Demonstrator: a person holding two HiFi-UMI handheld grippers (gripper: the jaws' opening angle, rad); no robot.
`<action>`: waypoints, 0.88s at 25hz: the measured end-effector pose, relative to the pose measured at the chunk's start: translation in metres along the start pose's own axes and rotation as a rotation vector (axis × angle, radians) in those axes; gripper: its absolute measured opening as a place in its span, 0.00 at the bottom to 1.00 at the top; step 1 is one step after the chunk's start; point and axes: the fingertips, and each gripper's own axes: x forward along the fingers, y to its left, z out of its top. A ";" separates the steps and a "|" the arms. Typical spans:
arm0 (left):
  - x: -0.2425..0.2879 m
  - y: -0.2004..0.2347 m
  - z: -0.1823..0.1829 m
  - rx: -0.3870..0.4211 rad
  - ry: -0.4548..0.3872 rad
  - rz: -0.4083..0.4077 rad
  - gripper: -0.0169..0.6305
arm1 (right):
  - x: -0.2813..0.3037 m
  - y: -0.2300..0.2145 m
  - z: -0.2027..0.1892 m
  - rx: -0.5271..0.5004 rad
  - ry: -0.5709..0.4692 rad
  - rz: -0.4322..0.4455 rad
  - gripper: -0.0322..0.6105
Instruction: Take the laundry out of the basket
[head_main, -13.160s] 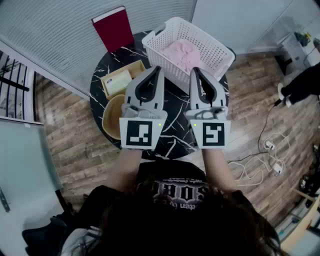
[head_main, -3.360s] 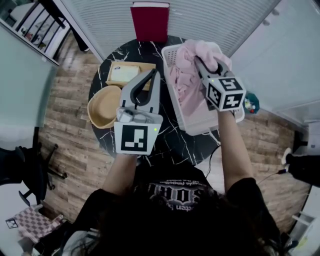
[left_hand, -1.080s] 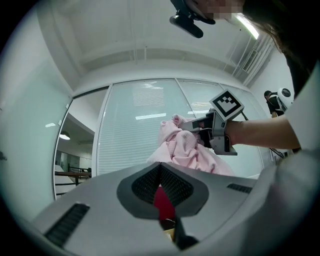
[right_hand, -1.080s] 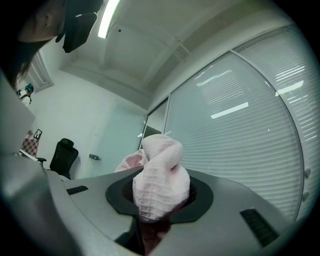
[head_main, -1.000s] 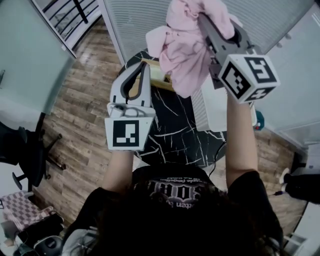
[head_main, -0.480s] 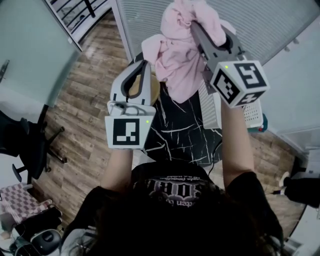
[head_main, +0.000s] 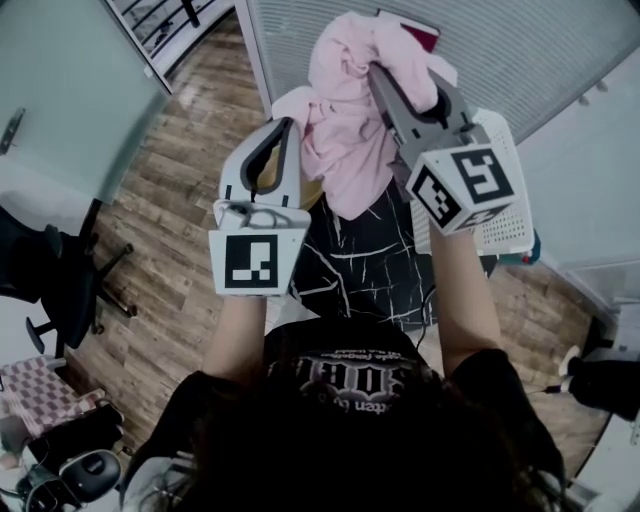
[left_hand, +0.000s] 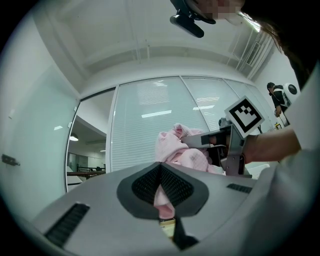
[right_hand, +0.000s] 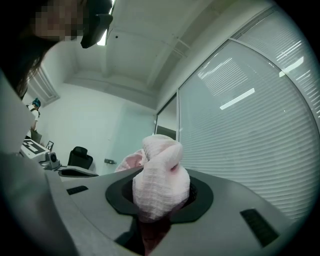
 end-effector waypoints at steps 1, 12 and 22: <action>-0.001 0.001 0.000 0.004 0.002 0.002 0.03 | -0.001 0.003 -0.002 0.000 -0.001 0.004 0.23; -0.004 0.016 -0.012 0.001 0.022 0.041 0.03 | -0.007 0.024 -0.038 0.042 0.022 0.029 0.23; -0.004 0.034 -0.019 0.000 0.035 0.075 0.03 | -0.012 0.047 -0.073 0.085 0.061 0.051 0.23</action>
